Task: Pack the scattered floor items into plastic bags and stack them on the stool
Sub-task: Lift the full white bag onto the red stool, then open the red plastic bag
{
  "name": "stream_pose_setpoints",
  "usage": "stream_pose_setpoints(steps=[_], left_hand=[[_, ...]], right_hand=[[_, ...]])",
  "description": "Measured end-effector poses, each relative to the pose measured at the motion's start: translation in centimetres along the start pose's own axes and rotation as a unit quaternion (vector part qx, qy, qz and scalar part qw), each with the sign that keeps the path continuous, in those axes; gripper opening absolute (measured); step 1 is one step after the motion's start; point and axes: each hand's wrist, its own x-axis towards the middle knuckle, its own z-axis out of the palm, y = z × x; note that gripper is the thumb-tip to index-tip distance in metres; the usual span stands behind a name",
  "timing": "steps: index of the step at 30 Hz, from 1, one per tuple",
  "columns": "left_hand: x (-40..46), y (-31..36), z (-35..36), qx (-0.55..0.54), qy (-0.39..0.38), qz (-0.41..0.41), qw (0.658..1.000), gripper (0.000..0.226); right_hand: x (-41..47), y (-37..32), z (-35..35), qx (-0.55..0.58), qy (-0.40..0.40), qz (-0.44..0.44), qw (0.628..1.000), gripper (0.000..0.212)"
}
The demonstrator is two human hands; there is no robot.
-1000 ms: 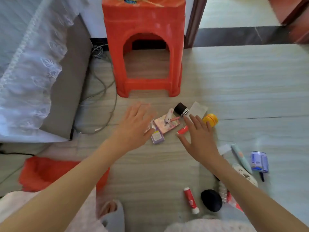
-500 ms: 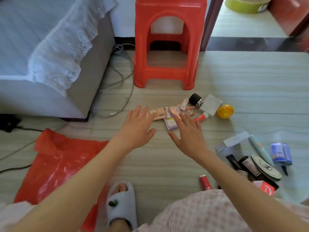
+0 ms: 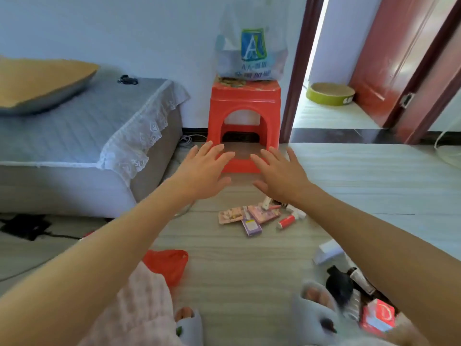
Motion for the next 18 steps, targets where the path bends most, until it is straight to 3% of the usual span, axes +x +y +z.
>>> stream_pose_setpoints(steps=[8,15,18], left_hand=[[-0.7,-5.2,0.7,-0.039,-0.030,-0.066,0.997,0.058],[-2.6,-11.5,12.3,-0.086,-0.116,-0.154,0.977,0.067],[-4.1,-13.3,18.1,-0.078,-0.213,-0.186,0.956,0.059]], right_hand=[[4.0,-0.9,2.0,0.040,-0.052,-0.054,0.996,0.067],[11.2,-5.5,11.8,0.097,-0.131,-0.133,0.978,0.065],[13.3,-8.5,17.2,0.124,-0.174,-0.164,0.963,0.064]])
